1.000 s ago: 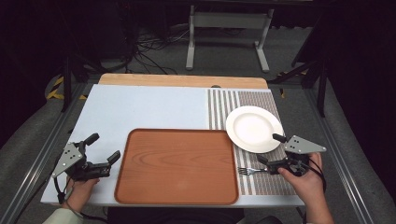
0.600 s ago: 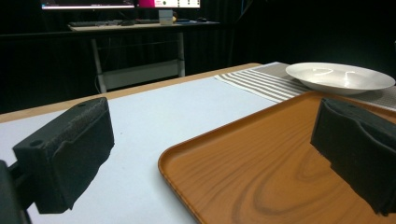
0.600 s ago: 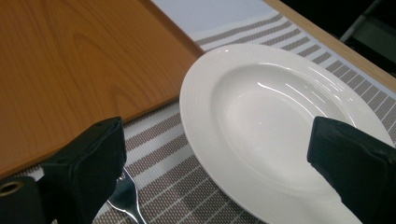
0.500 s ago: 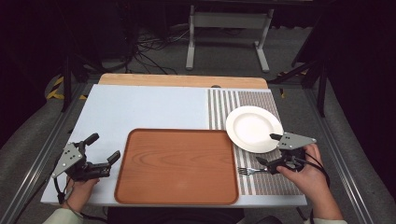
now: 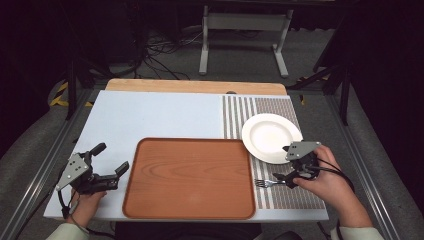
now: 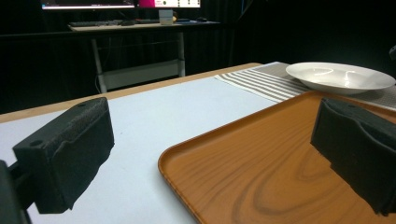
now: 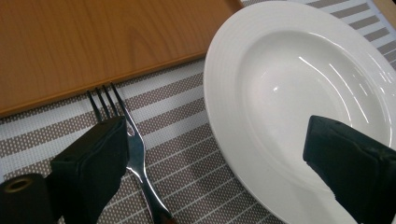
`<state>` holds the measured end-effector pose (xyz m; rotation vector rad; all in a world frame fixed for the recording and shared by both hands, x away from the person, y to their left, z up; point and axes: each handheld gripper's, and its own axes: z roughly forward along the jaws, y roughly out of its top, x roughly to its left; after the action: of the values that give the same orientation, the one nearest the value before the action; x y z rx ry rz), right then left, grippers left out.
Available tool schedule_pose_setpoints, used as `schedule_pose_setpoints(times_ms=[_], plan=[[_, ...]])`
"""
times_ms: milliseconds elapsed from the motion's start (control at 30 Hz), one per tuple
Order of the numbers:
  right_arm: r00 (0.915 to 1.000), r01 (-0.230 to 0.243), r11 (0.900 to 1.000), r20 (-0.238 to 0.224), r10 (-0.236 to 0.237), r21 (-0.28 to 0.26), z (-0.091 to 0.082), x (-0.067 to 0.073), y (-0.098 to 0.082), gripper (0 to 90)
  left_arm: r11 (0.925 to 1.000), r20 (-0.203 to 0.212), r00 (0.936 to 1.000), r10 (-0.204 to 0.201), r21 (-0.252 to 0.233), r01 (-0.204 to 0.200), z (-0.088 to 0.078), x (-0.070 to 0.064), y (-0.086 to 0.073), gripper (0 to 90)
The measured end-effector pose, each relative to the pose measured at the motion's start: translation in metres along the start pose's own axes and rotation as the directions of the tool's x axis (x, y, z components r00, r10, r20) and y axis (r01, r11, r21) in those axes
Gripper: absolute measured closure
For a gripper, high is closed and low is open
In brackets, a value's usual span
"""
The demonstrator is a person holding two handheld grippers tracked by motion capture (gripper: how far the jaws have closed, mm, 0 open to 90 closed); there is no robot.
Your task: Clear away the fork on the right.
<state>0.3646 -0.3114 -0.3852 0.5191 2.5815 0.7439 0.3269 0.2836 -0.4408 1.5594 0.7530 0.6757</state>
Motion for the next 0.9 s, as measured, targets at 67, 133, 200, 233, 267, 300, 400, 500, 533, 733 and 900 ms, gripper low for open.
schedule_pose_setpoints(times_ms=[67, 133, 200, 233, 267, 300, 400, 500, 533, 733, 900], plan=[[0.9998, 0.019, 1.0, -0.011, -0.019, 0.025, 0.001, 0.0, 0.002, 8.7, 1.0, 0.001, 1.0, -0.001, 0.001, 0.001, 0.0, 0.0, 0.0, 0.0], [0.9994, 0.03, 0.998, -0.016, -0.03, 0.047, 0.002, 0.0, 0.004, 9.1, 1.0, 0.0, 1.0, -0.003, -0.001, 0.003, 0.0, 0.0, 0.0, 0.0], [0.9986, 0.044, 0.996, -0.031, -0.042, 0.071, 0.002, 0.0, 0.006, 9.3, 1.0, 0.0, 1.0, -0.002, 0.0, 0.002, 0.0, 0.0, 0.0, 0.0], [0.9984, 0.05, 0.996, -0.029, -0.048, 0.076, 0.003, 0.0, 0.006, 9.4, 1.0, 0.0, 1.0, -0.003, -0.001, 0.003, 0.0, 0.0, 0.0, 0.0], [0.9979, 0.056, 0.995, -0.037, -0.053, 0.087, 0.003, 0.0, 0.007, 9.7, 1.0, 0.0, 1.0, -0.002, -0.001, 0.002, 0.0, 0.0, 0.0, 0.0], [0.9973, 0.063, 0.993, -0.043, -0.06, 0.095, 0.004, -0.001, 0.008, 10.1, 1.0, -0.001, 1.0, -0.002, -0.001, 0.002, 0.0, 0.0, 0.0, 0.0], [0.9956, 0.082, 0.989, -0.055, -0.076, 0.119, 0.006, 0.0, 0.01, 10.1, 1.0, -0.001, 1.0, -0.002, -0.002, 0.002, 0.0, 0.0, 0.0, 0.0], [0.9928, 0.101, 0.986, -0.078, -0.091, 0.136, 0.008, 0.0, 0.011, 10.2, 1.0, -0.001, 1.0, -0.002, -0.001, 0.002, 0.0, 0.0, 0.0, 0.0], [0.9919, 0.105, 0.984, -0.086, -0.093, 0.143, 0.009, 0.0, 0.011, 10.4, 1.0, 0.0, 1.0, -0.002, -0.001, 0.002, 0.0, 0.0, 0.0, 0.0], [0.9818, 0.158, 0.968, -0.136, -0.133, 0.195, 0.013, 0.001, 0.014, 13.8, 1.0, -0.001, 1.0, -0.001, -0.001, 0.001, 0.0, 0.0, 0.0, 0.0], [0.9763, 0.18, 0.954, -0.162, -0.144, 0.238, 0.015, 0.001, 0.015, 14.0, 1.0, -0.004, 1.0, -0.007, -0.001, 0.007, 0.0, 0.001, 0.0, 0.0]])
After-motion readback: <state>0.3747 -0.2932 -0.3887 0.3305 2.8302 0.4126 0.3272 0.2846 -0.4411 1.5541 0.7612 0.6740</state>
